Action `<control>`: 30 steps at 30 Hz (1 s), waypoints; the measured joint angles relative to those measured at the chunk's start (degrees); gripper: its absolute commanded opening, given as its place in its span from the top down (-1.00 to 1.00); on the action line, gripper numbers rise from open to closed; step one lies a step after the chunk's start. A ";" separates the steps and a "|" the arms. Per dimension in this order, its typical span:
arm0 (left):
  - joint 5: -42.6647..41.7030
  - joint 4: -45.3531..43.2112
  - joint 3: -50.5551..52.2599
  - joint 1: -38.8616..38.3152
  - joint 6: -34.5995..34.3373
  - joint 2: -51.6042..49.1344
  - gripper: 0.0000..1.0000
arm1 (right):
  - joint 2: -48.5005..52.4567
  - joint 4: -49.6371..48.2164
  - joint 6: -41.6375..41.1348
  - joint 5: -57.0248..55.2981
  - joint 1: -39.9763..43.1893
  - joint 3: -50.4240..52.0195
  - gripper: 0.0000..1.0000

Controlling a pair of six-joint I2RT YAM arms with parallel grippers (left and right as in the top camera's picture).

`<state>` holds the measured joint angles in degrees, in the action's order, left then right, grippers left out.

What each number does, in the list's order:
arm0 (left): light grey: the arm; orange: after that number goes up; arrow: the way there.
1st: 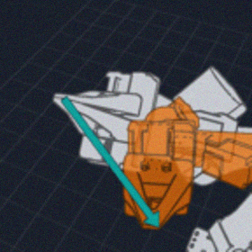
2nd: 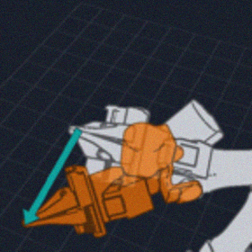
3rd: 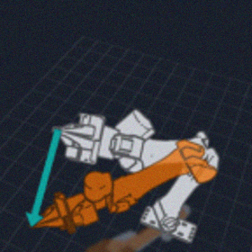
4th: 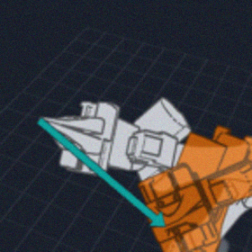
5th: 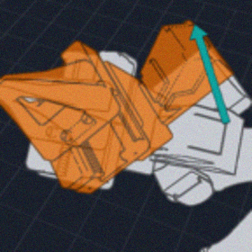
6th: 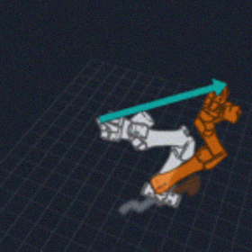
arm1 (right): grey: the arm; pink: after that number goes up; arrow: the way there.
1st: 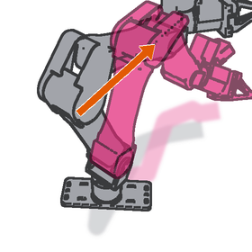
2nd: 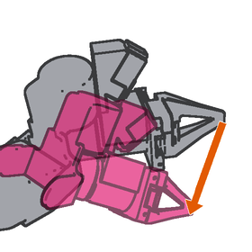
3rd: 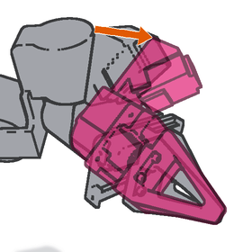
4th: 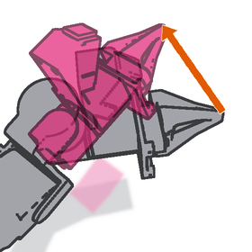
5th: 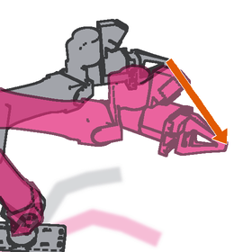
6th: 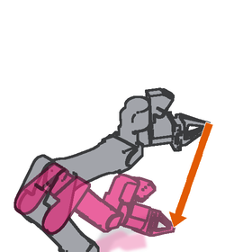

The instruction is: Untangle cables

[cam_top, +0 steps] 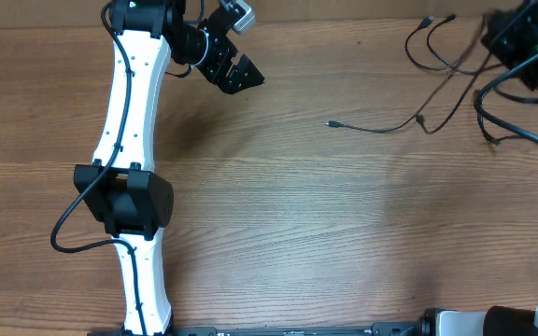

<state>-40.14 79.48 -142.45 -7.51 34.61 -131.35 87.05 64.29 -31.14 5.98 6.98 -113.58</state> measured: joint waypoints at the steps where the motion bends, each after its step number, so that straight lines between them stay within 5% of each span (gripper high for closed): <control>1: 0.00 -0.04 0.00 0.00 0.00 0.00 -0.99 | 0.00 1.36 -1.09 -1.60 0.00 0.00 0.93; 19: 0.15 -0.52 0.00 0.00 0.00 0.00 -0.99 | -3.43 21.97 -20.28 -31.69 0.00 0.00 0.93; 30: 0.15 -0.52 0.00 -1.66 0.00 0.00 -0.99 | -3.41 24.30 -25.05 -41.07 2.69 0.22 0.93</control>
<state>-39.99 78.96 -142.45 -9.17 34.61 -131.35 83.64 88.60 -56.18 -35.09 9.67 -113.36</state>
